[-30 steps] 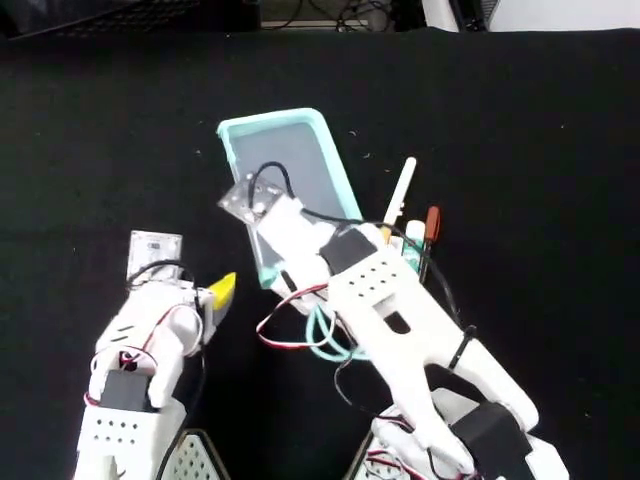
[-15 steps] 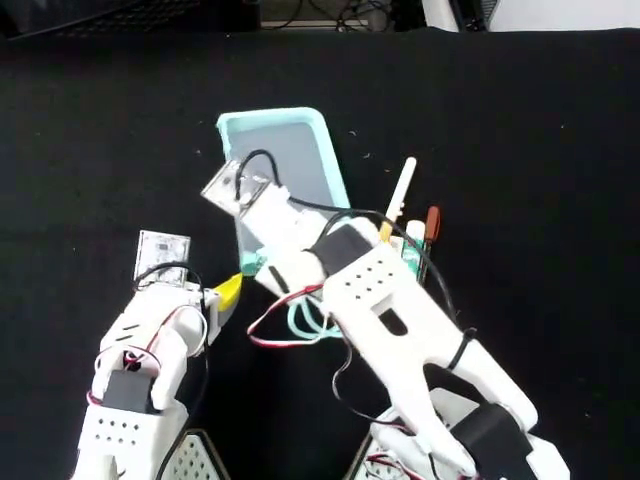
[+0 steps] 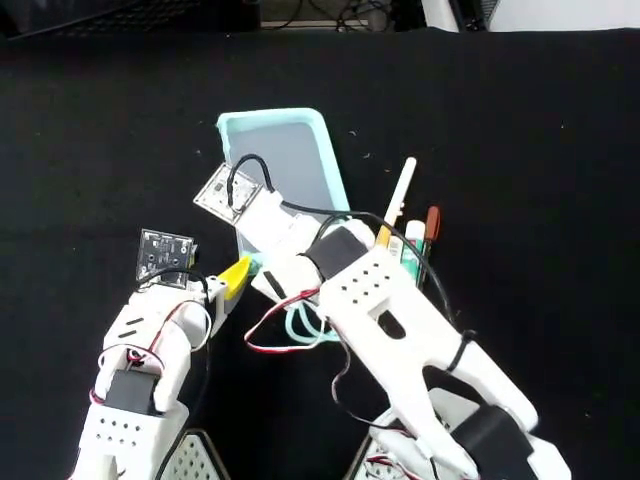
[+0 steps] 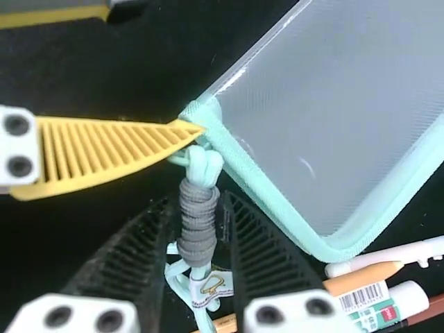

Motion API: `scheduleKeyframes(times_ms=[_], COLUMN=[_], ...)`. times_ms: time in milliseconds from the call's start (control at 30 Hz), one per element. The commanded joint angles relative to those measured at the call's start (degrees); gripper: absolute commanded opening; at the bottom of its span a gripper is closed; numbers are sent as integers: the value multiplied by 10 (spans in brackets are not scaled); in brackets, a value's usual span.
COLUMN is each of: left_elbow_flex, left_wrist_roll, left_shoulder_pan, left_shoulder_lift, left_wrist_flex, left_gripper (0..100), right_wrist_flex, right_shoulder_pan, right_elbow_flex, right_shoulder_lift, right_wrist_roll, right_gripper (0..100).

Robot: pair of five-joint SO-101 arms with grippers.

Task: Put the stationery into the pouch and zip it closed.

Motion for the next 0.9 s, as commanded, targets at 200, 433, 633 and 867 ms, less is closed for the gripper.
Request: scheduleKeyframes(times_ms=[200, 433, 633, 867], left_elbow_flex=[9, -22, 2, 2], left_wrist_roll=[-7, -8, -8, -7], left_shoulder_pan=[1, -68, -98, -97], left_shoulder_lift=[-4, -4, -4, -4], left_wrist_flex=[38, 35, -21, -25], left_gripper=[282, 282, 282, 282], right_wrist_flex=[4, 13, 14, 9], right_shoulder_pan=[-10, -55, -57, -55], right_elbow_flex=[-51, -54, -52, -29], right_shoulder_lift=[-60, -65, -62, -62], right_wrist_roll=[-3, -7, -7, -3], right_gripper=[12, 12, 12, 12])
